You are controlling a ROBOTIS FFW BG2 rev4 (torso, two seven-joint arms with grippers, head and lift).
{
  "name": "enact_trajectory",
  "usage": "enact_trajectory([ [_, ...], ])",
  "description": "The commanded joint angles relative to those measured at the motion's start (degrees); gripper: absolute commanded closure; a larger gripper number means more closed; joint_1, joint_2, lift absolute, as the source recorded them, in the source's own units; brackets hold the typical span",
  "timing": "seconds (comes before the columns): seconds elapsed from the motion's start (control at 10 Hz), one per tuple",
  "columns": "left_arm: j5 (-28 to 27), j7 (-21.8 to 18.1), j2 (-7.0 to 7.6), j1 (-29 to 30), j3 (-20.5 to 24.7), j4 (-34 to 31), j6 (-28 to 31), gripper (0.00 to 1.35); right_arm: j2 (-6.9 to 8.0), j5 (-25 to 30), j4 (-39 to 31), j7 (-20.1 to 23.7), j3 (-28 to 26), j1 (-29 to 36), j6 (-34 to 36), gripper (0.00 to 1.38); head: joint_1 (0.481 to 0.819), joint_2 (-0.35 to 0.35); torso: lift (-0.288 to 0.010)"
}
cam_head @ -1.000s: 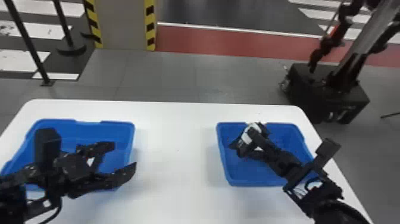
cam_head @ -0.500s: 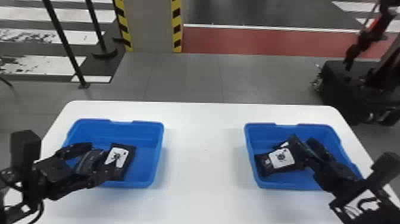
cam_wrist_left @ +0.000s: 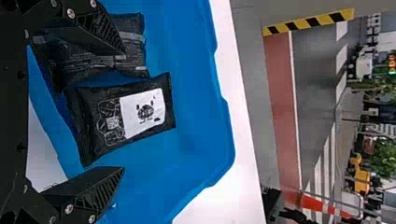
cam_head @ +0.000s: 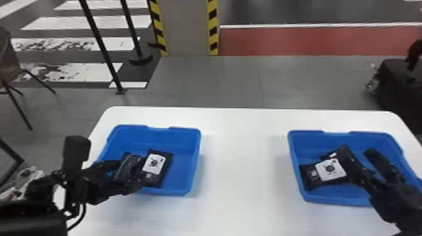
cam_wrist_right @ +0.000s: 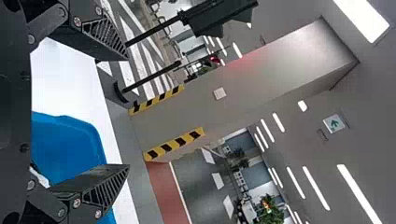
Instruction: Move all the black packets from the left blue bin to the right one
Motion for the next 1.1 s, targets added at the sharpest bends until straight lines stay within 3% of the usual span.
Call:
enact_trajectory([
  [0.0, -0.77, 0.69, 0.12, -3.56, -3.20, 3.35, 3.77, 0.16, 0.14, -0.60, -0.66, 0.42, 0.04, 0.06, 1.37, 0.22, 0.695, 0.102, -0.110],
  [0.5, -3.84, 4.56, -0.23, -10.45, -8.82, 10.95, 11.22, 0.16, 0.49, -1.30, -0.23, 1.39, 0.12, 0.06, 3.34, 0.22, 0.695, 0.068, -0.110],
  [1.0, -4.72, 7.37, -0.67, -12.56, -9.35, 14.04, 14.45, 0.17, 0.49, -2.45, 0.47, 2.09, 0.12, 0.20, 3.90, 0.22, 0.695, 0.071, -0.110],
])
